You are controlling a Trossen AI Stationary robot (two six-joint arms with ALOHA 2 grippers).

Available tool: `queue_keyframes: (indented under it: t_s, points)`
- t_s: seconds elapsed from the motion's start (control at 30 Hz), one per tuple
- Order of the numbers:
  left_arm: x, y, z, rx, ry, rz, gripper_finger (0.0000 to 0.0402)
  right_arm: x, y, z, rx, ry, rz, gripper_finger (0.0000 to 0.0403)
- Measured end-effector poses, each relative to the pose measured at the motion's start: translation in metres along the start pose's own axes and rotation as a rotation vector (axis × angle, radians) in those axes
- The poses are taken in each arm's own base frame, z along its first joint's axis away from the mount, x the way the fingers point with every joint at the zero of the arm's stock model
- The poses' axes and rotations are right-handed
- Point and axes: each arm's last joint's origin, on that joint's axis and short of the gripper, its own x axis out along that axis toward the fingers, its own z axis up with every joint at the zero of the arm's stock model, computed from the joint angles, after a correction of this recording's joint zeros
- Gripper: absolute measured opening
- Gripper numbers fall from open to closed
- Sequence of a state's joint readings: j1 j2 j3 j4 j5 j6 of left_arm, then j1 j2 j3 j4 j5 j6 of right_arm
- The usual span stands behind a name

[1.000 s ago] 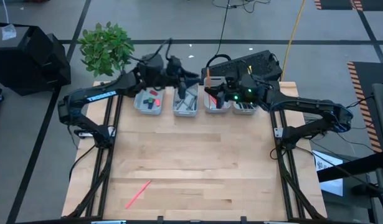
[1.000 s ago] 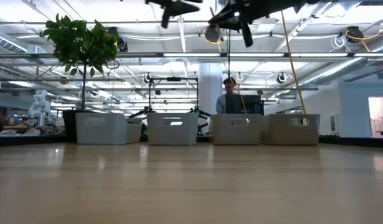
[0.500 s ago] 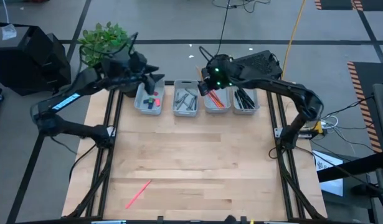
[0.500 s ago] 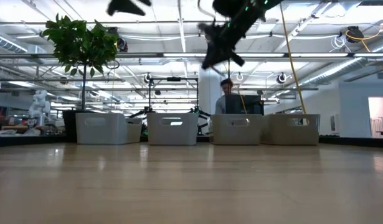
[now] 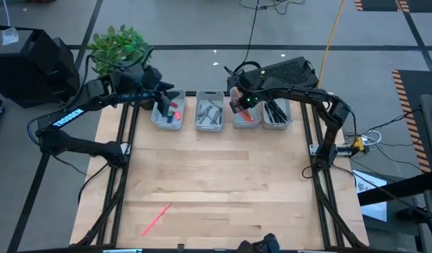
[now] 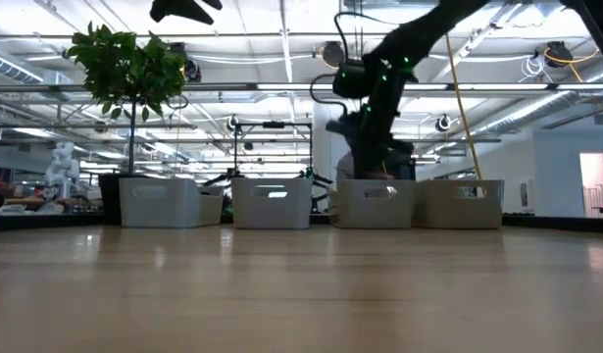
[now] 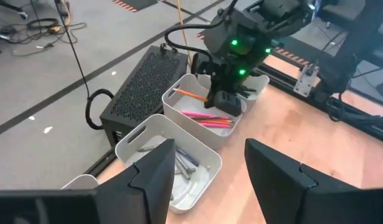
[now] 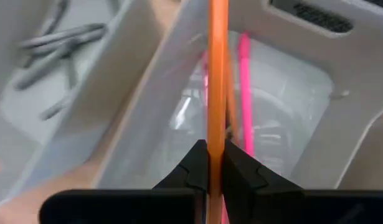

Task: Sort crayons/erasers/pens/pencils in bins
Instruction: Put the orange pencil into the middle right gray bin

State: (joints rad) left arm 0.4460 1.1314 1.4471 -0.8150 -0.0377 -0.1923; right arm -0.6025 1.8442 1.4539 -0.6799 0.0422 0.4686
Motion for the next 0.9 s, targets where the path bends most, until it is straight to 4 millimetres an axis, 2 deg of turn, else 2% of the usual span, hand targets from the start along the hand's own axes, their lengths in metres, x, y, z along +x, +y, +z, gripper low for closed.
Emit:
queue_keyframes:
  t_s: [0.23,0.63,0.77,0.9]
  points:
    - [0.001,-0.005,-0.001,-0.008,0.006,-0.019,0.0196,0.020,-0.016,-0.006,0.018,-0.035,-0.010,0.0017]
    - [0.000,-0.016,-0.003,-0.017,0.016,-0.066,0.0196,0.038,-0.022,-0.027,-0.063,0.028,0.047,0.0029]
    - [-0.001,-0.021,-0.005,-0.020,0.018,-0.074,0.0196,0.045,-0.024,-0.034,-0.022,0.029,0.055,0.0044]
    - [-0.002,-0.029,-0.007,-0.002,0.028,-0.101,0.0196,0.046,-0.023,-0.036,-0.026,0.018,0.060,0.0080]
